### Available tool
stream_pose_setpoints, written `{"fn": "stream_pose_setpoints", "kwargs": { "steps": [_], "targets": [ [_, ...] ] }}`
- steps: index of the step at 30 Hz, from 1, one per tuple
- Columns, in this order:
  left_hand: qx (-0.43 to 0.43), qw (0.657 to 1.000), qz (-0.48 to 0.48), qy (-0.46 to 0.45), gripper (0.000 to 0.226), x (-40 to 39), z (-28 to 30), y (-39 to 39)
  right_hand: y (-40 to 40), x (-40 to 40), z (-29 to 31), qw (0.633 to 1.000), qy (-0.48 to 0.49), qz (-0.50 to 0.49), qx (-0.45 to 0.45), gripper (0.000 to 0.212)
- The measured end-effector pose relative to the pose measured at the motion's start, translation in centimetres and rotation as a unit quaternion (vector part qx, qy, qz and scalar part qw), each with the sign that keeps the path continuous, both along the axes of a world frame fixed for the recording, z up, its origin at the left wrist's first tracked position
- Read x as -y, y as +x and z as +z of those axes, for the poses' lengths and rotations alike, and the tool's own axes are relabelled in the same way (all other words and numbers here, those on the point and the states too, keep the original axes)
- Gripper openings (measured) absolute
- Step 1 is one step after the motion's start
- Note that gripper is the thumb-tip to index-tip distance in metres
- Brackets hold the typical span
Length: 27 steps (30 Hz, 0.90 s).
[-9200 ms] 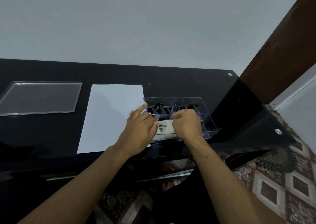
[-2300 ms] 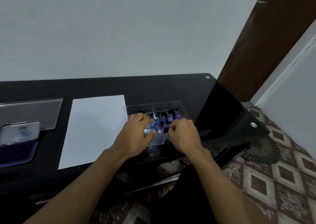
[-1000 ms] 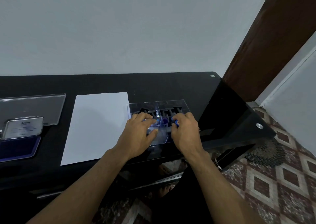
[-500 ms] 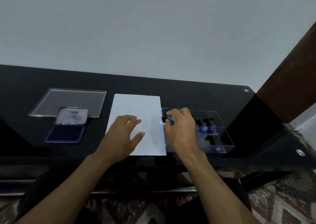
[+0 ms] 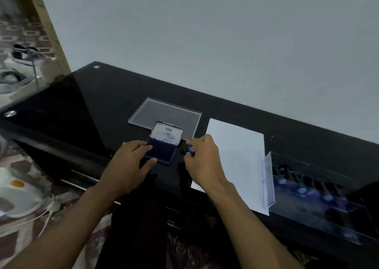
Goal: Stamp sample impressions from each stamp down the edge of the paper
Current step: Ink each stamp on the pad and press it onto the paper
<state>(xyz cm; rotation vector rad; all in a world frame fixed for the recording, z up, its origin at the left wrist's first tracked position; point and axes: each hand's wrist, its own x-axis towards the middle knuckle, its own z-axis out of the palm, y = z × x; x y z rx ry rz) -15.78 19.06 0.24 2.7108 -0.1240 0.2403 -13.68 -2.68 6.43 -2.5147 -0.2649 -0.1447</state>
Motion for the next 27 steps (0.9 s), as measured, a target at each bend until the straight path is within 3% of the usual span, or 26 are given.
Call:
{"fn": "stream_pose_setpoints", "kwargs": {
  "steps": [3,5,9,14,27],
  "targets": [
    [0.001,1.0,0.021,0.014,0.062,-2.4,-0.7,0.2,1.0,-2.3,-0.1,1.0,-0.009,0.022,-0.011,0.015],
    [-0.006,0.999,0.026,0.034,0.067,-3.7,-1.4,0.7,1.5,-3.5,0.2,0.999,-0.013,0.038,-0.009,0.026],
    [-0.032,0.996,0.026,0.073,0.079,-5.3,-2.6,1.9,2.7,-5.2,0.1,0.997,-0.033,0.068,-0.001,0.015],
    [-0.044,0.994,0.01,0.1,0.093,-5.2,-3.5,2.7,3.6,-6.2,0.0,0.994,-0.071,0.089,0.0,0.02],
    [-0.023,0.993,0.017,0.114,0.08,-4.8,-4.3,2.7,4.2,-7.2,0.3,0.987,-0.126,0.093,-0.035,0.025]
  ]
}}
